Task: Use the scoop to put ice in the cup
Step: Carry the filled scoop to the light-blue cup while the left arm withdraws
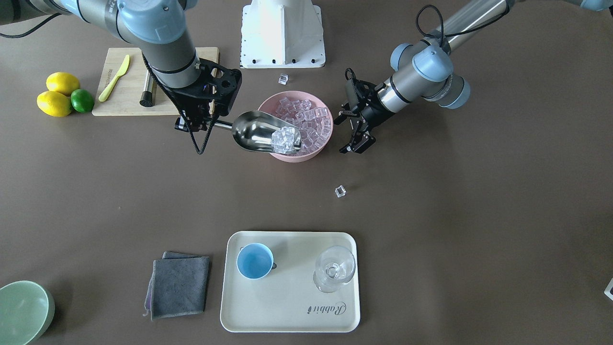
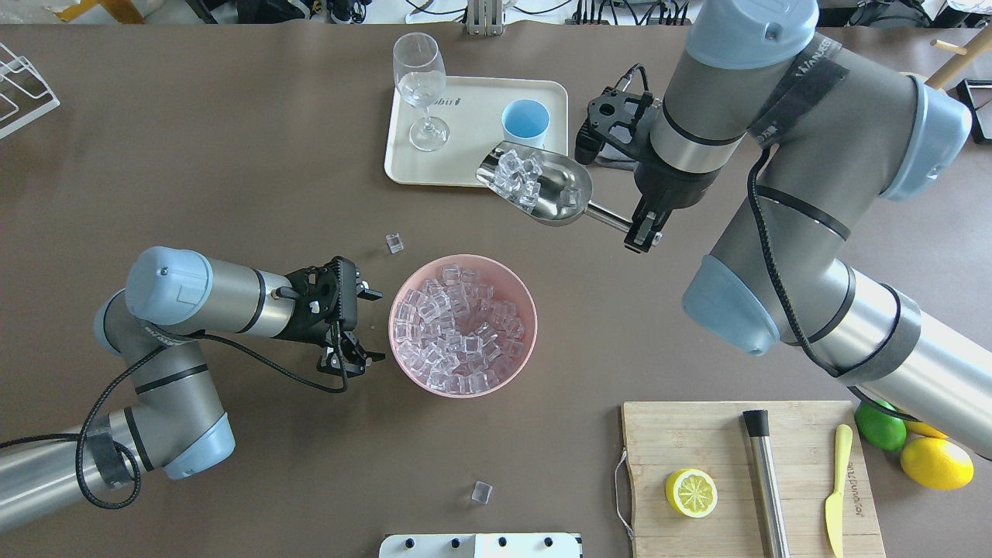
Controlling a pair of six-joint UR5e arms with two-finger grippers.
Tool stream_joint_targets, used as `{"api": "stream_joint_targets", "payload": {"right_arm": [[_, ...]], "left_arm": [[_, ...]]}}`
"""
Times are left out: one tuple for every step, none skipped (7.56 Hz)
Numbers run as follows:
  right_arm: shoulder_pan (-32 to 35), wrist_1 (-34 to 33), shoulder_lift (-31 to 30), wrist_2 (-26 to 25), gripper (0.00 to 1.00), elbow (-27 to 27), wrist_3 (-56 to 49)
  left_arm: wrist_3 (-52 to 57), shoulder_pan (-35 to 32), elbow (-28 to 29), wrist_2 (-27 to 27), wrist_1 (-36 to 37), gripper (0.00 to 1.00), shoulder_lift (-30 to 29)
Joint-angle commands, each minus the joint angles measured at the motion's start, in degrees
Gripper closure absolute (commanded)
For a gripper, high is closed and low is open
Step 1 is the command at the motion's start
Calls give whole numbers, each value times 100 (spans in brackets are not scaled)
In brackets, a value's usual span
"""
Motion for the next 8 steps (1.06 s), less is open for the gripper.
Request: {"api": "stream_joint_targets", "payload": {"right_arm": [[299,-271,380,28,100,-499,75],[387,-421,661,124,100,-867,75],[484,-457,917,151,100,-1271,75],[537,-649,1189,186,100,-1632,75],[607,-773,1400,195,100,-1931,66],[669,-1061,1629,195,100,-2195,66],[687,-1456,1857,230,100,-2459,75],[696,-1642,1920,448,100,-2679,249]], "left_arm": [[26,-61,-17,-21,274,2,56],[35,-96,-18,-21,371,2,91],[43,-244,-18,-56,624,2,91],[43,-368,-26,-126,809,2,91],[43,-569,-35,-284,924,1,170],[43,-823,-35,-537,1117,1,205],[43,-1052,-53,-844,1363,2,214],[52,-1211,-96,-1039,1565,1,214]]}}
